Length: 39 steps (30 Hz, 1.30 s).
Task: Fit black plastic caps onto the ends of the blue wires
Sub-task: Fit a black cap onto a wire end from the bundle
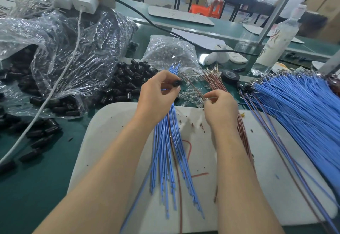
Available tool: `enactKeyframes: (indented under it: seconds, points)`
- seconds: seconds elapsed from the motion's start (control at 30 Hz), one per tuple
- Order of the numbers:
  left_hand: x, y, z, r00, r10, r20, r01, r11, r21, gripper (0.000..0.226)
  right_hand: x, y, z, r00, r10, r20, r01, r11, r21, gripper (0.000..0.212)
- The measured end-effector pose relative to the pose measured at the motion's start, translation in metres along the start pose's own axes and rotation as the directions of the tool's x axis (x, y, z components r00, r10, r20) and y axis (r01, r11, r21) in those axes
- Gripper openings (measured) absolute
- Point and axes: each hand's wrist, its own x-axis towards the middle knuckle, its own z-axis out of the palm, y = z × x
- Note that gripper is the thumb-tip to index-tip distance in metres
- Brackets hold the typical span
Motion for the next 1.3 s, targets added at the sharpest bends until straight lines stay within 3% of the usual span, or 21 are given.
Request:
enactKeyframes:
  seconds: [0.27, 0.5, 0.57, 0.63, 0.73, 0.8, 0.87, 1.07, 1.23, 1.3]
  points:
    - [0.0, -0.002, 0.001, 1.0, -0.003, 0.003, 0.003, 1.0, 0.02, 0.018, 0.002, 0.0, 0.005, 0.994, 0.023, 0.103, -0.016, 0.998, -0.064, 0.003]
    - [-0.001, -0.002, 0.003, 1.0, 0.003, 0.02, -0.004, 1.0, 0.012, 0.025, 0.001, -0.004, 0.016, 0.995, -0.021, 0.095, 0.038, 0.983, -0.181, 0.009]
    - [-0.001, -0.003, 0.002, 1.0, 0.004, 0.021, -0.005, 1.0, 0.02, 0.026, 0.0, -0.005, 0.014, 0.996, -0.081, 0.034, 0.082, 0.996, -0.039, 0.006]
    - [-0.002, -0.003, 0.002, 1.0, 0.005, 0.025, -0.006, 1.0, 0.024, 0.027, -0.002, -0.01, 0.008, 0.996, -0.088, -0.029, 0.092, 0.956, 0.278, 0.003]
    - [-0.002, -0.002, 0.001, 1.0, -0.001, 0.03, 0.0, 1.0, 0.025, 0.026, -0.006, -0.02, -0.003, 0.986, -0.1, 0.133, -0.033, 0.668, 0.743, 0.014]
    - [-0.002, -0.002, 0.001, 1.0, 0.0, 0.031, -0.001, 1.0, 0.031, 0.027, -0.008, -0.024, -0.007, 0.956, -0.169, 0.241, -0.12, 0.526, 0.842, 0.02]
    - [-0.002, -0.001, 0.0, 1.0, 0.002, 0.031, -0.003, 0.999, 0.044, 0.029, -0.01, -0.026, -0.009, 0.94, -0.19, 0.283, -0.161, 0.484, 0.86, 0.02]
    - [-0.003, -0.001, 0.001, 0.999, 0.003, 0.046, -0.006, 0.999, 0.045, 0.024, -0.01, -0.024, -0.008, 0.964, -0.127, 0.234, -0.123, 0.565, 0.816, 0.007]
    - [-0.002, -0.003, 0.001, 0.999, 0.009, 0.046, -0.012, 0.998, 0.06, 0.023, -0.009, -0.023, -0.006, 0.982, -0.096, 0.163, -0.065, 0.639, 0.766, 0.008]
    - [-0.002, -0.003, 0.001, 0.999, 0.007, 0.043, -0.01, 0.998, 0.07, 0.022, -0.009, -0.023, -0.005, 0.991, -0.093, 0.099, -0.002, 0.72, 0.694, 0.009]
